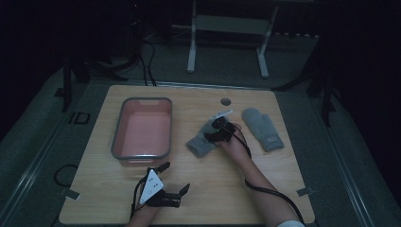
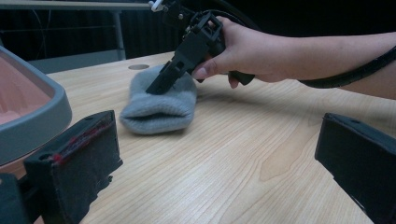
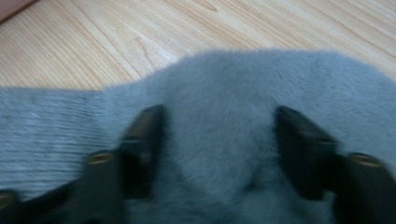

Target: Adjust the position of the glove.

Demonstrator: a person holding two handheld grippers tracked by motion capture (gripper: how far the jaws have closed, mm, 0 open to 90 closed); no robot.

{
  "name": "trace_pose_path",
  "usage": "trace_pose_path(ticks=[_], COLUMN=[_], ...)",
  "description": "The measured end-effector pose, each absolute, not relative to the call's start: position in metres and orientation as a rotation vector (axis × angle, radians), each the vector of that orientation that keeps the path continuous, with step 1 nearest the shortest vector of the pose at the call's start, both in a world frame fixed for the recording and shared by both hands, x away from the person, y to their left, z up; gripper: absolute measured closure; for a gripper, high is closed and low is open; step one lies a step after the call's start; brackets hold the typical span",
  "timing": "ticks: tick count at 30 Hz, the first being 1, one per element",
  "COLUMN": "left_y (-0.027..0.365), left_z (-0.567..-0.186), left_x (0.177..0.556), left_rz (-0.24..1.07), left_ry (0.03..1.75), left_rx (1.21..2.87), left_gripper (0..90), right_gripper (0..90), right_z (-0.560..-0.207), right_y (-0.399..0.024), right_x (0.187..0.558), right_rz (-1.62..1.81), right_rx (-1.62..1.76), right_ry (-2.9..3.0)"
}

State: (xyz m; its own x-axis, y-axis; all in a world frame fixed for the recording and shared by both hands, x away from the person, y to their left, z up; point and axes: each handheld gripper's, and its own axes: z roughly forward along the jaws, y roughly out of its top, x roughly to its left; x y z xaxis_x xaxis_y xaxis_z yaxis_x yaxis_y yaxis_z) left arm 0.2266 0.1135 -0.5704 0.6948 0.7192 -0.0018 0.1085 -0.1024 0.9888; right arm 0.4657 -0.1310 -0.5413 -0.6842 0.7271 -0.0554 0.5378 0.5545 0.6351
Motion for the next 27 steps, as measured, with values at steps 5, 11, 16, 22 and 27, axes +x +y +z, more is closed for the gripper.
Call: trace_pose_path(ticks=[5, 11, 16, 22, 27], left_y=[0.114, 0.114, 0.114, 0.114, 0.114], left_z=[-0.570, -0.570, -0.570, -0.570, -0.570], left_x=[0.227, 0.227, 0.227, 0.227, 0.227], left_rz=[0.584, 0.582, 0.582, 0.580, 0.577], left_ry=[0.690, 0.690, 0.690, 0.694, 0.698], left_rx=[1.616, 1.614, 1.614, 1.615, 1.608], left_gripper=[0.2, 0.2, 0.2, 0.2, 0.2], right_gripper=[69.7, 76.4, 76.3, 75.6, 74.0], right_z=[-0.539, -0.518, -0.490, -0.476, -0.485], right_y=[-0.134, -0.140, -0.154, -0.163, -0.166], right_x=[0.466, 0.460, 0.448, 0.422, 0.408], right_rz=[0.868, 0.920, 0.981, 1.036, 1.011], right_rx=[1.040, 0.989, 0.841, 0.587, 0.439], right_ry=[2.491, 2.509, 2.565, 2.723, 2.854])
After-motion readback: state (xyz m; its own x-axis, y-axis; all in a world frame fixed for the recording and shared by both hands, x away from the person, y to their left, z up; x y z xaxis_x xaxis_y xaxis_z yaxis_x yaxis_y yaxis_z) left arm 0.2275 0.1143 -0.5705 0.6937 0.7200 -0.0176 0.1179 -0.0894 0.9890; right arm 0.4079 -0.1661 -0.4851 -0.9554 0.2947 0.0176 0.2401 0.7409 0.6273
